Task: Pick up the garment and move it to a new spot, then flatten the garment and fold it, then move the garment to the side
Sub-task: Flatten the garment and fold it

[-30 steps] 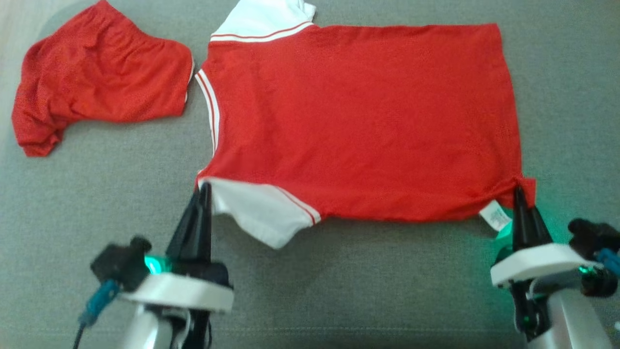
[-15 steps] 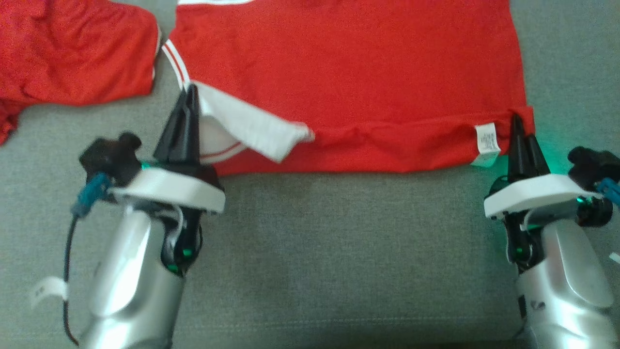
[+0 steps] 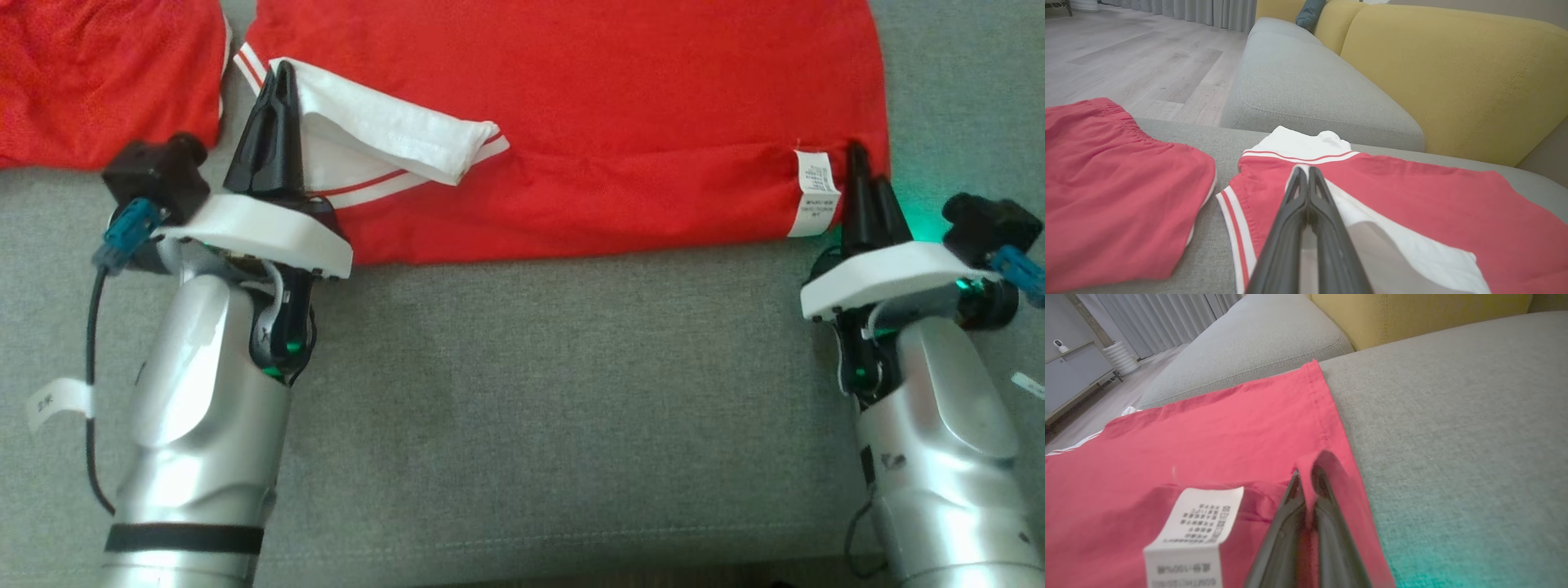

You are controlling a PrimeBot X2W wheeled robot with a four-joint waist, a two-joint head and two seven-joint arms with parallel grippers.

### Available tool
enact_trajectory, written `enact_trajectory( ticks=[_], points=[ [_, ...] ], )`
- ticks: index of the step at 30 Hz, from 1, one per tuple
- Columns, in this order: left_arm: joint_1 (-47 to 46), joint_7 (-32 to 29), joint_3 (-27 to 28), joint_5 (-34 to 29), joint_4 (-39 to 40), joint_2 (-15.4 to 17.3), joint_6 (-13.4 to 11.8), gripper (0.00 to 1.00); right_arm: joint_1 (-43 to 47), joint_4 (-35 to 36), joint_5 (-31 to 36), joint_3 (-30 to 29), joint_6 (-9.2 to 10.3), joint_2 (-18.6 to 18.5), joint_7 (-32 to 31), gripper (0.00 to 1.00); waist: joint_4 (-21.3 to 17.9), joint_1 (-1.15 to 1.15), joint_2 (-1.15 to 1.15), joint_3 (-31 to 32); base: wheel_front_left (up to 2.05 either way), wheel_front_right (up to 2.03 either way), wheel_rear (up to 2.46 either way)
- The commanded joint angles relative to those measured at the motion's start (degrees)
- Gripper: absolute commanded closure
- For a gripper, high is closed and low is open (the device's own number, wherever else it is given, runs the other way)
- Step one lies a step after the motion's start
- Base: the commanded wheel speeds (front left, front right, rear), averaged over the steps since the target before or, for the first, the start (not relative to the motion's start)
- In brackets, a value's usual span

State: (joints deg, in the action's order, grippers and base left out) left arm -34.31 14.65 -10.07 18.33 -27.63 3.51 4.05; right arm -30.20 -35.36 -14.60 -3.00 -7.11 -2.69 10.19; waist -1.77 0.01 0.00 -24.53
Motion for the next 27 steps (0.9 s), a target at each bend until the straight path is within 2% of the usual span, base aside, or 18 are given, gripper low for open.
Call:
enact_trajectory(
  ticks=[1, 2, 10, 19, 22, 27],
  points=[
    [-1.6, 0.3, 2.2, -0.4, 1.5, 0.9, 0.2, 0.44, -1.5, 1.3, 0.5, 1.5, -0.37, -0.2, 1.0, 0.00, -0.1, -0.01, 0.00, 0.1, 0.00, 0.00, 0.00],
    [-1.6, 0.3, 2.4, -0.5, 1.4, 0.9, 0.3, 0.00, -2.0, 1.1, 0.5, 1.5, -0.37, -0.2, 1.3, 0.00, -0.1, -0.01, 0.00, 0.1, 0.00, 0.00, 0.00],
    [1.3, 0.3, 3.7, -1.0, 4.0, 0.2, 0.9, 0.00, -3.7, 2.5, -0.8, 1.0, -0.37, -0.2, 3.3, 0.00, 0.7, -0.01, 0.00, 1.7, 0.00, 0.00, 0.00],
    [10.4, -0.2, 3.0, 0.6, 8.4, -0.2, 1.6, 0.00, 1.7, 10.8, 0.0, -2.1, -0.37, -0.2, 4.3, 0.00, 2.1, -0.01, 0.00, 4.8, 0.00, 0.00, 0.00],
    [13.2, -2.7, 3.2, 1.4, 9.1, 0.0, 0.9, 0.00, 4.6, 13.7, 0.2, -2.3, -0.37, -0.2, 4.3, 0.00, 2.3, -0.01, 0.00, 5.5, 0.00, 0.00, 0.00],
    [17.0, -10.3, 3.6, 3.4, 9.9, 0.4, -0.8, 0.00, 9.0, 17.1, -0.8, -1.3, -0.37, -0.2, 3.0, 0.00, 2.2, -0.01, 0.00, 6.2, 0.00, 0.00, 0.00]
  ],
)
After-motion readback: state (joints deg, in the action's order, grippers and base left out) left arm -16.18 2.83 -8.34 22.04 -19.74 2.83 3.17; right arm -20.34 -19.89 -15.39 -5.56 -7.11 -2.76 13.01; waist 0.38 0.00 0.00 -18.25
